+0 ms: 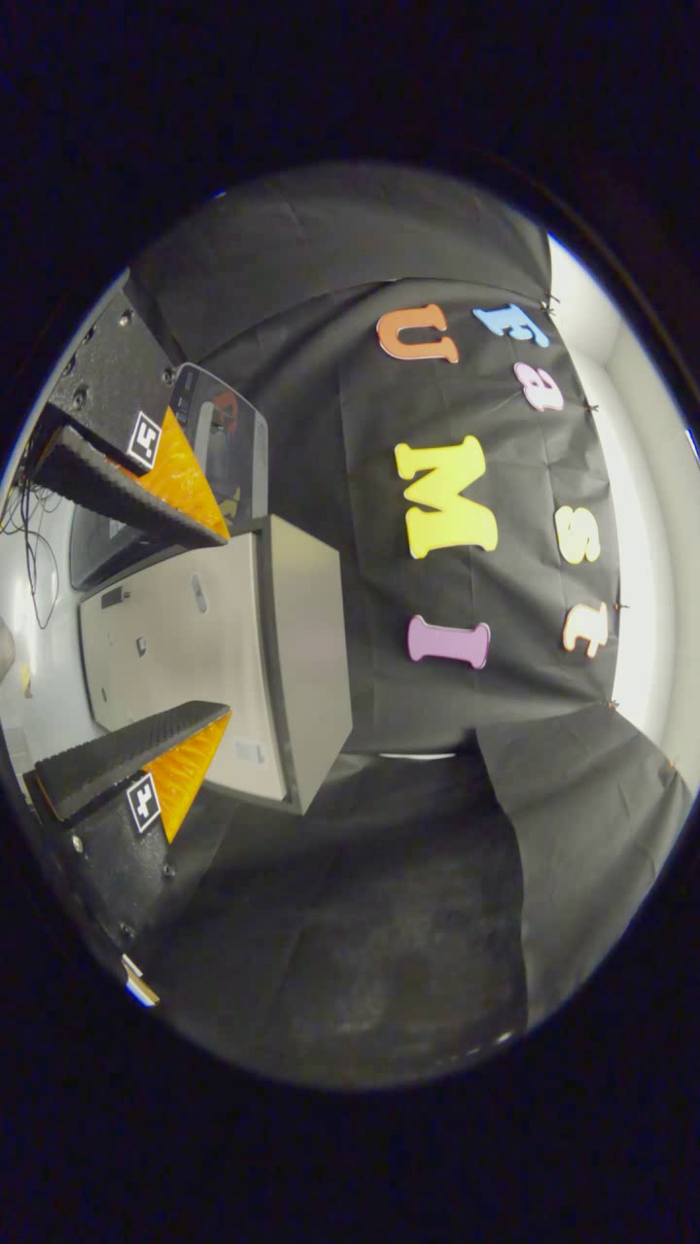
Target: Put the clothes into the washing machine and then close the washing machine lid.
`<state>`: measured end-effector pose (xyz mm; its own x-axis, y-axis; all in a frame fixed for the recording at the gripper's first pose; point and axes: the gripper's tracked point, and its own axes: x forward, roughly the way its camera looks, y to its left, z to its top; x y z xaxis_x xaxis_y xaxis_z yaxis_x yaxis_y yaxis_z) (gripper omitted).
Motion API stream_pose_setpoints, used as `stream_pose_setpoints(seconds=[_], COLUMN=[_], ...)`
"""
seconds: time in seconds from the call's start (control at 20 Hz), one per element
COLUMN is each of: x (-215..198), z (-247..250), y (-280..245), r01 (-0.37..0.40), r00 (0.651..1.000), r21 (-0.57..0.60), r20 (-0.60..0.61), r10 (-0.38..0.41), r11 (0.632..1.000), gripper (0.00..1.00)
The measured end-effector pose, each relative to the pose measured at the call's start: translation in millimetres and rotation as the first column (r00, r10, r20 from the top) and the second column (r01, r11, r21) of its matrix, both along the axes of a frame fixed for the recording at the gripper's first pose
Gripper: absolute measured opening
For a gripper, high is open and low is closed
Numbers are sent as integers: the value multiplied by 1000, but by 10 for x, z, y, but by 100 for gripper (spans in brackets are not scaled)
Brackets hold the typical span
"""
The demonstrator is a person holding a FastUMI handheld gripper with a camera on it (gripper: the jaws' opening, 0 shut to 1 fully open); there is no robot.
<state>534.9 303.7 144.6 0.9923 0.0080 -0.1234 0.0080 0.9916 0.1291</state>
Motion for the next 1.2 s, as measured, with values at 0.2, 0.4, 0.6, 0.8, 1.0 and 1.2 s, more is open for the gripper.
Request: stream_pose_setpoints(seconds=[0.2, 0.4, 0.6, 0.8, 1.0, 1.2], x=[-147, -210, -422, -489, -527, -568], z=[-78, -184, -246, -262, -228, -247], y=[-152, -331, -397, -433, -448, -545], r01=[-23, -26, -64, -99, -121, -101], r00=[999, 999, 997, 994, 991, 993], r21=[12, -42, -37, -81, -90, -94], r20=[30, 32, 35, 40, 48, 46], r10=[23, 27, 65, 103, 125, 106], r11=[1000, 999, 997, 992, 989, 990], gripper=[99, 98, 98, 98, 98, 99])
